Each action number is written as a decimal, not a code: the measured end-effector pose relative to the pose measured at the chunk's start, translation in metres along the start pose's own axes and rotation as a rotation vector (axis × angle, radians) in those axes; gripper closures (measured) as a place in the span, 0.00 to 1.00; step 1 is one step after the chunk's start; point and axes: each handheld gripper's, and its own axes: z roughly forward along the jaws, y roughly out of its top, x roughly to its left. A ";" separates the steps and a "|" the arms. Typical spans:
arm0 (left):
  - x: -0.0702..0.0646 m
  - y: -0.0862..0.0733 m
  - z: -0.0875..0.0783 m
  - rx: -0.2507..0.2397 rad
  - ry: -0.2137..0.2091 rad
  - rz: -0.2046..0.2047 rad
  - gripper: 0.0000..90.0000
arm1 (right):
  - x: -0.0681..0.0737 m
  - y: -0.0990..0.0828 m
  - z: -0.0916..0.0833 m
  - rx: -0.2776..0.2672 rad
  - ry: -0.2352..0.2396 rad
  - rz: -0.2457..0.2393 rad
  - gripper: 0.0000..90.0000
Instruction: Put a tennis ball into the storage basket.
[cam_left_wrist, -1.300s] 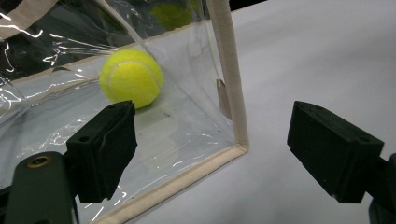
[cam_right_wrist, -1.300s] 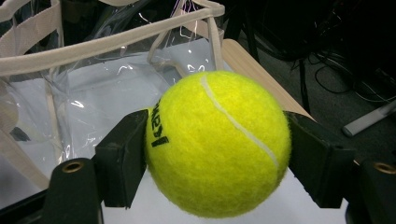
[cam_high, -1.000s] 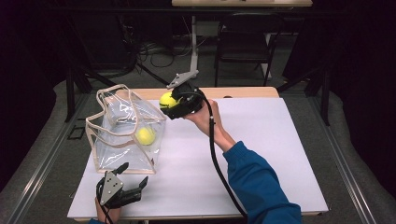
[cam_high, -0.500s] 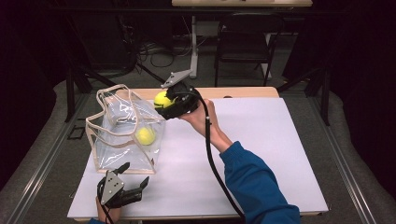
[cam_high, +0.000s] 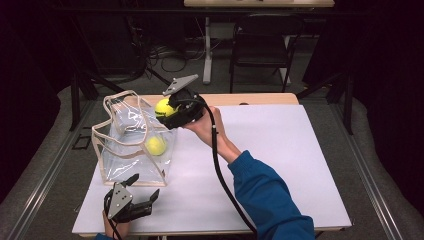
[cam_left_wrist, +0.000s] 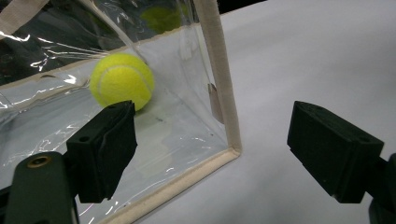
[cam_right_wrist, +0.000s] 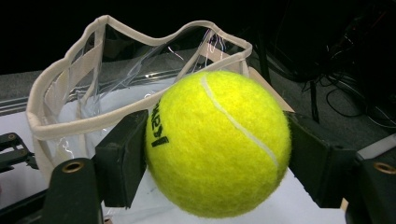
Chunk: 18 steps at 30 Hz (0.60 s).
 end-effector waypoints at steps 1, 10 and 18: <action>0.000 0.000 0.000 0.000 -0.002 0.002 0.18 | 0.000 0.001 0.000 0.001 0.000 -0.003 0.29; 0.000 0.000 -0.002 -0.003 -0.002 0.000 0.18 | 0.004 0.011 0.004 -0.022 0.004 -0.021 0.29; 0.000 0.000 -0.003 0.000 0.010 0.002 0.18 | 0.006 0.019 0.005 -0.033 0.008 -0.032 0.29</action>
